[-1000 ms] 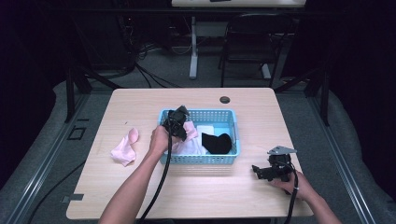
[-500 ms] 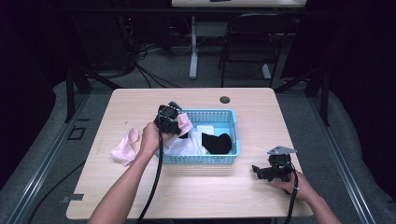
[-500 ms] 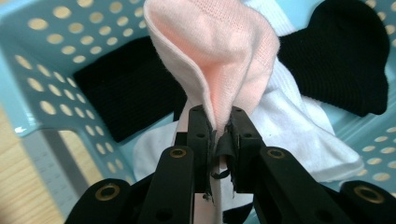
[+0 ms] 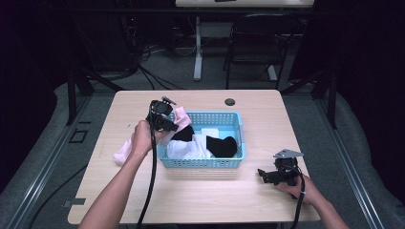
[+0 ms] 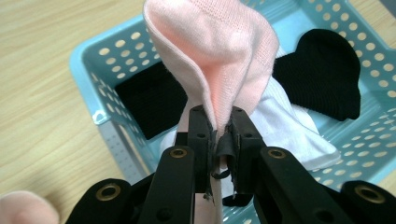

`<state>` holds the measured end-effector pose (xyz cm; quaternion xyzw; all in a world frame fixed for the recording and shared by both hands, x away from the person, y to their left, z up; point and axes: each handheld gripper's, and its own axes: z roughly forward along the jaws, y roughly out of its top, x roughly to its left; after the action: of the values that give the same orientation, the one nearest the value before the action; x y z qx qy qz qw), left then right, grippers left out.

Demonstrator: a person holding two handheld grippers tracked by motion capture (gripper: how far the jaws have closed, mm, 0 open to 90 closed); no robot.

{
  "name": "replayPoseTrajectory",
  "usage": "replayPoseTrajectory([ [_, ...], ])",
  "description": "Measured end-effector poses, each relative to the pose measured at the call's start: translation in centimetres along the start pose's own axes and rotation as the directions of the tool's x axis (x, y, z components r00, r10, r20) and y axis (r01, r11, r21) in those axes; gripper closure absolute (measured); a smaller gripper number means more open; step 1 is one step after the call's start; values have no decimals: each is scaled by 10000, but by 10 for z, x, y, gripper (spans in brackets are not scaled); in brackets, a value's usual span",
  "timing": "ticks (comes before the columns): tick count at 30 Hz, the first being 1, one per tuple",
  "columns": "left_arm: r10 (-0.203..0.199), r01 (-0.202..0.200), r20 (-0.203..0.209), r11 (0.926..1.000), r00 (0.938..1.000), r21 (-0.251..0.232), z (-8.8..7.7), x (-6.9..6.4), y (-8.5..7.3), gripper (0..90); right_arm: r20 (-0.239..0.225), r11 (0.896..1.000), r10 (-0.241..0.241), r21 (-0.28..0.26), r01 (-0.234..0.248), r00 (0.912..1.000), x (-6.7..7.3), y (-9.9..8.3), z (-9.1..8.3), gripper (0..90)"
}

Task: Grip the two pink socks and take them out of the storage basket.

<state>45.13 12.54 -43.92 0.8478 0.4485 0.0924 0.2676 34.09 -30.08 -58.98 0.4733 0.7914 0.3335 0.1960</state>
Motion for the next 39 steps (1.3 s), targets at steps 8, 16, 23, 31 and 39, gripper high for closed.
replayPoseTrajectory([
  [8, -116, 107, -190, 9988, 9998, -480, -29, 10, -3, 813, -9, 10000, 10, 14, -10, 10000, 0, 0, 0, 0],
  [16, -279, 242, -441, 9963, 9986, -823, -55, 24, -9, 813, -4, 10000, 24, 15, -24, 10000, 0, 0, 0, 0],
  [23, -573, 493, -692, 9924, 9960, -1126, -74, 38, -20, 814, 45, 10000, -21, 71, 20, 10000, 0, 0, 0, 0],
  [31, -1029, 903, -1010, 9884, 9895, -1225, -87, 58, -35, 814, 32, 10000, 11, 68, -11, 10000, 0, 0, 0, 0],
  [39, -1613, 1486, -1388, 9841, 9771, -973, -89, 84, -62, 813, 32, 10000, 18, 57, -18, 10000, 0, 0, 0, 0],
])
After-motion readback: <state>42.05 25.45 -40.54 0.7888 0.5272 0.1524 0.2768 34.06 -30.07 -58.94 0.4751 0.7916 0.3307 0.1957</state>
